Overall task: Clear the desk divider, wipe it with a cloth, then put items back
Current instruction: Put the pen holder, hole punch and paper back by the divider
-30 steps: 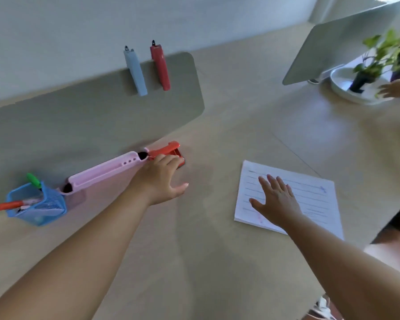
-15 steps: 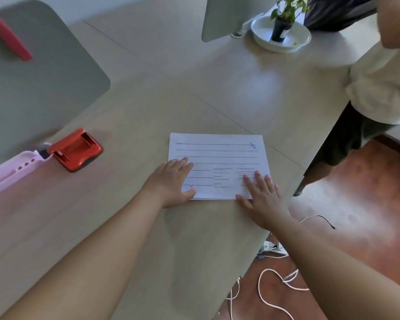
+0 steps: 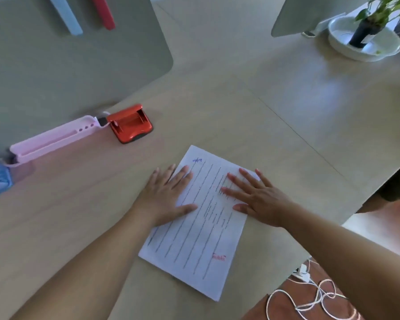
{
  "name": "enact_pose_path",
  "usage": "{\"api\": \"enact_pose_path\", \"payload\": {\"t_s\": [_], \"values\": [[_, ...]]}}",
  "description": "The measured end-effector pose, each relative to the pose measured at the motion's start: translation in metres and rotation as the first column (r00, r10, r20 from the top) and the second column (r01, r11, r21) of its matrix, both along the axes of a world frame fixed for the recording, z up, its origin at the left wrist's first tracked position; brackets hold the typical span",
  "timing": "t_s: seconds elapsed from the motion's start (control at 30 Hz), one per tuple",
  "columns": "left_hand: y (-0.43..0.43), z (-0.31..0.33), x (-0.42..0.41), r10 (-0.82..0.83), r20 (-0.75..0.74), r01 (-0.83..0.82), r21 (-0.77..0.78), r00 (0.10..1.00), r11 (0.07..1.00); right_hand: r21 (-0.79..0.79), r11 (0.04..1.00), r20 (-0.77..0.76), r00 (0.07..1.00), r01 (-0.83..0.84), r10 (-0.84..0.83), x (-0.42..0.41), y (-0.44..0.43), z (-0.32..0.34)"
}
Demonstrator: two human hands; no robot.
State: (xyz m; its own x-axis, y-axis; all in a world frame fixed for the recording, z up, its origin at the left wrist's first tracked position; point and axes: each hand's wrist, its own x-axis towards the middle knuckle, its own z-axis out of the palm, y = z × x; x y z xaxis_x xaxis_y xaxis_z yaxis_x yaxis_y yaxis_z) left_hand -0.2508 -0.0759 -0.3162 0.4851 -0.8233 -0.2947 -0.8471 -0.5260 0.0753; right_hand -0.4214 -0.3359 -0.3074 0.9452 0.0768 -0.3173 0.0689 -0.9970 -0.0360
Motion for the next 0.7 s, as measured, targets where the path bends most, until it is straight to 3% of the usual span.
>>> {"api": "enact_pose_path", "payload": {"t_s": [0.17, 0.3, 0.4, 0.53, 0.7], "values": [[0.075, -0.013, -0.013, 0.316, 0.046, -0.311, -0.087, 0.948, 0.946, -0.039, 0.999, 0.081, 0.996, -0.029, 0.032, 0.07, 0.049, 0.001], [0.135, -0.016, -0.019, 0.565, 0.049, -0.559, -0.098, 0.823, 0.823, 0.147, 0.983, 0.151, 0.98, 0.108, -0.13, 0.101, 0.126, -0.004], [0.18, -0.018, -0.015, 0.712, 0.044, -0.704, -0.115, 0.701, 0.701, 0.28, 0.952, 0.177, 0.969, 0.121, -0.175, 0.106, 0.189, -0.01], [0.223, -0.016, 0.0, 0.793, 0.049, -0.785, -0.117, 0.607, 0.609, 0.253, 0.967, 0.169, 0.983, 0.027, -0.072, 0.113, 0.25, -0.024], [0.234, -0.014, 0.03, 0.774, -0.01, -0.767, -0.139, 0.633, 0.626, 0.146, 0.986, 0.166, 0.981, 0.08, -0.104, 0.139, 0.263, -0.029]]}}
